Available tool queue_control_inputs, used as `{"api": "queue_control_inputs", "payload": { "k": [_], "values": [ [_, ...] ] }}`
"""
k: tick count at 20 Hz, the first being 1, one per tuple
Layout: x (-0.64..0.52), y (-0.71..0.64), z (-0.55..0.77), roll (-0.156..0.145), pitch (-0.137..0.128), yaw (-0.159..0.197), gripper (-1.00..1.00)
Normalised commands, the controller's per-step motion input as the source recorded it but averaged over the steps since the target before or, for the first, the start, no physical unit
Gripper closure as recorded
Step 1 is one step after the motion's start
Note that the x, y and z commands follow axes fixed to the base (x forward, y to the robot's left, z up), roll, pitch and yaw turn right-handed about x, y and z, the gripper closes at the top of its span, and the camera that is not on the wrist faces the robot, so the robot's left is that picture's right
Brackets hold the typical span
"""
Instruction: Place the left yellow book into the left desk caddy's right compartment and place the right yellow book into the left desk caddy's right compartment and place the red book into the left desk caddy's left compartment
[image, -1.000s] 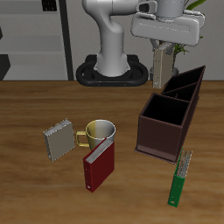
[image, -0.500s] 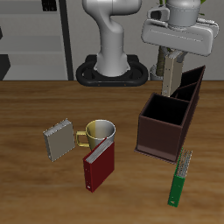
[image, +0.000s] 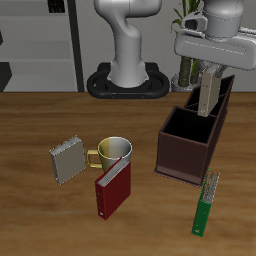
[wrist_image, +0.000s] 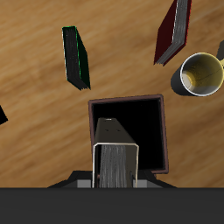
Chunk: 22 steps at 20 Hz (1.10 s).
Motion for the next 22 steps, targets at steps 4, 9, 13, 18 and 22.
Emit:
{"api": "queue_control_inputs", "payload": {
  "k": [4, 9, 13, 18, 22],
  "values": [
    [0.14, -0.11, 0.01, -0.023, 0.020, -0.018, 1.00],
    [0.04, -0.06, 0.00, -0.013, 0.010, -0.004, 1.00],
    [0.08, 0.05, -0.14, 0.017, 0.025, -0.006, 1.00],
    [0.06, 0.10, -0.13, 0.017, 0.005, 0.022, 1.00],
    [0.05, 0.01, -0.15, 0.003, 0.022, -0.001, 1.00]
  ]
}}
